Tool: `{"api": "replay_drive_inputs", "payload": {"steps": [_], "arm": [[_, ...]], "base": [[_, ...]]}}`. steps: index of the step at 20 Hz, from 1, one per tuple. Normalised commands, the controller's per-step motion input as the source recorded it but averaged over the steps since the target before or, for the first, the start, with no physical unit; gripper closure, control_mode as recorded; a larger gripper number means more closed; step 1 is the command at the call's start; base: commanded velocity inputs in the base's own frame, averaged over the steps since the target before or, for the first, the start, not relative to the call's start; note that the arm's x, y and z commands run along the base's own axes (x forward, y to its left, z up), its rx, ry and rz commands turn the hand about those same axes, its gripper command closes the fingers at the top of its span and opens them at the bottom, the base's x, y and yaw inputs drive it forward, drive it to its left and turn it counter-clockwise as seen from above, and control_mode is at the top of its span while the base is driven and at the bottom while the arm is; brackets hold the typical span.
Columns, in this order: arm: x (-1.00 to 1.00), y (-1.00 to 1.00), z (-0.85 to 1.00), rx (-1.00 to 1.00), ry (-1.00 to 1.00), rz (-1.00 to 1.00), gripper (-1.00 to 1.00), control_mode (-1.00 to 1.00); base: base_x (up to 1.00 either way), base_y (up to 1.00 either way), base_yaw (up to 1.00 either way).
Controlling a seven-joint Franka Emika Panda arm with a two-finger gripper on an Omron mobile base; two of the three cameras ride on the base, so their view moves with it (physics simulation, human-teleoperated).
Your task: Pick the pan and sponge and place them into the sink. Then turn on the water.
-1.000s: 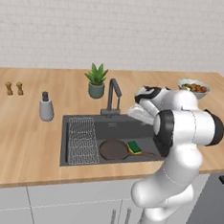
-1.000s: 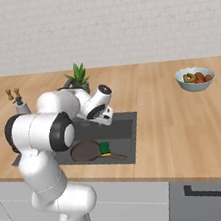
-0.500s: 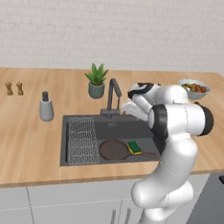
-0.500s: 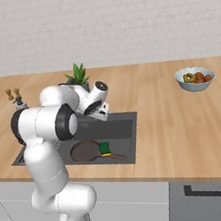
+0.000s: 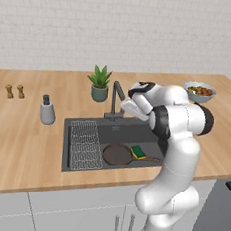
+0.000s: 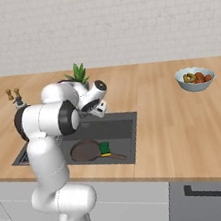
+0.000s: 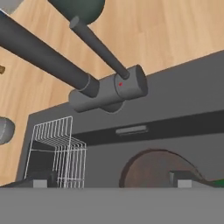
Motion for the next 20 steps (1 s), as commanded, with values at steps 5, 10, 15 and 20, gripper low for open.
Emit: {"api": "replay_drive_inputs", "payload": {"steps": [5, 10, 15, 20], "arm": [[0.36, 0.00, 0.00, 0.14, -0.04, -0.07, -1.00, -1.00], [0.24, 0.00, 0.00, 0.06, -0.02, -0.04, -1.00, -1.00], [0.20, 0.01, -0.02, 0.02, -0.02, -0.05, -1.00, -1.00], [0.20, 0.02, -0.11, 0.00, -0.02, -0.05, -1.00, -1.00]], "base": [[0.00, 0.00, 0.00], [0.00, 0.00, 0.00], [0.00, 0.00, 0.00], [0.00, 0.00, 0.00]]}}
